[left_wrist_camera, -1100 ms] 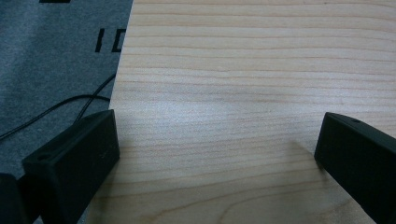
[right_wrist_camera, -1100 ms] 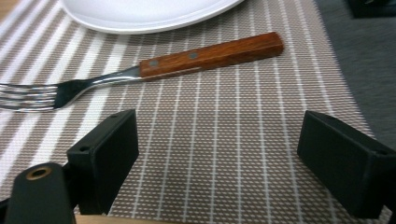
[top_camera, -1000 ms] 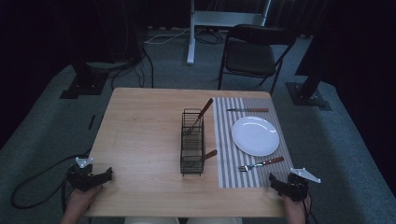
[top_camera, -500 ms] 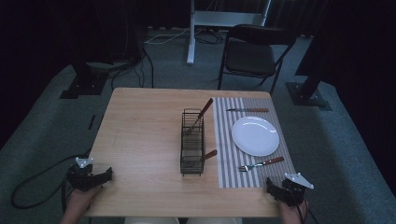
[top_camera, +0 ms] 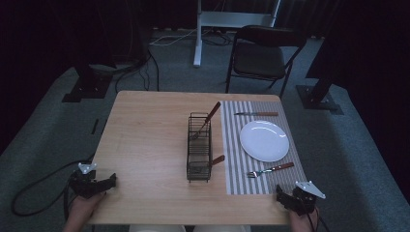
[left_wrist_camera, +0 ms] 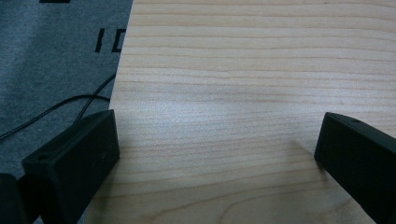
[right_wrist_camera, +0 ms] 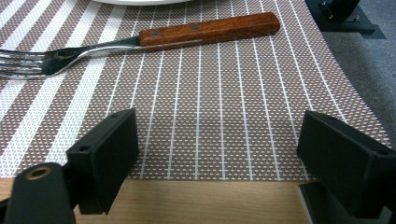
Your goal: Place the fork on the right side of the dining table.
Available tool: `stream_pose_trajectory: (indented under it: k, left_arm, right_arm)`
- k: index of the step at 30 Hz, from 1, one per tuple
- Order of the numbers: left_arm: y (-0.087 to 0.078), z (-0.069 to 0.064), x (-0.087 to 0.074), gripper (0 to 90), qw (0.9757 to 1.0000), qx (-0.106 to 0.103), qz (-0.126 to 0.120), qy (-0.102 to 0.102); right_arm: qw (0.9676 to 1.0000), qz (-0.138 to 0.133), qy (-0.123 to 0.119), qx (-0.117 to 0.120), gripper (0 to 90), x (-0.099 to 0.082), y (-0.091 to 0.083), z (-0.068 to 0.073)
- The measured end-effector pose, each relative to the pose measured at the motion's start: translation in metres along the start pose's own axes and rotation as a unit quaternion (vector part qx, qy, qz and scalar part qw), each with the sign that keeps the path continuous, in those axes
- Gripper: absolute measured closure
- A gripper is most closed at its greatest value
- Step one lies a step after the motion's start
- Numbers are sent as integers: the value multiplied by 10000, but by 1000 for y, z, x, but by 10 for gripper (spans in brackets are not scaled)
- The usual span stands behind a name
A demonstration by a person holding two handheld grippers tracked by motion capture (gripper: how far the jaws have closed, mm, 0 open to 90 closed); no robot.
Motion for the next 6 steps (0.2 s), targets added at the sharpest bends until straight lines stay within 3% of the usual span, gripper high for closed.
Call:
stream_pose_trajectory:
  k: [6]
  left_arm:
    - [0,0,0,3,10000,5,-7,-16]
  right_arm:
    - [10000,2,1,0,122,0,0,0]
Point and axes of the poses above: each handheld gripper's, and its own axes: y roughly forward along the jaws, x roughly out of its top, z roughly to its left, the point moved 3 cm from there along y, roughly forward along the jaws, and after that the axes turned 5 degrees about -y, right-handed, at the moved point
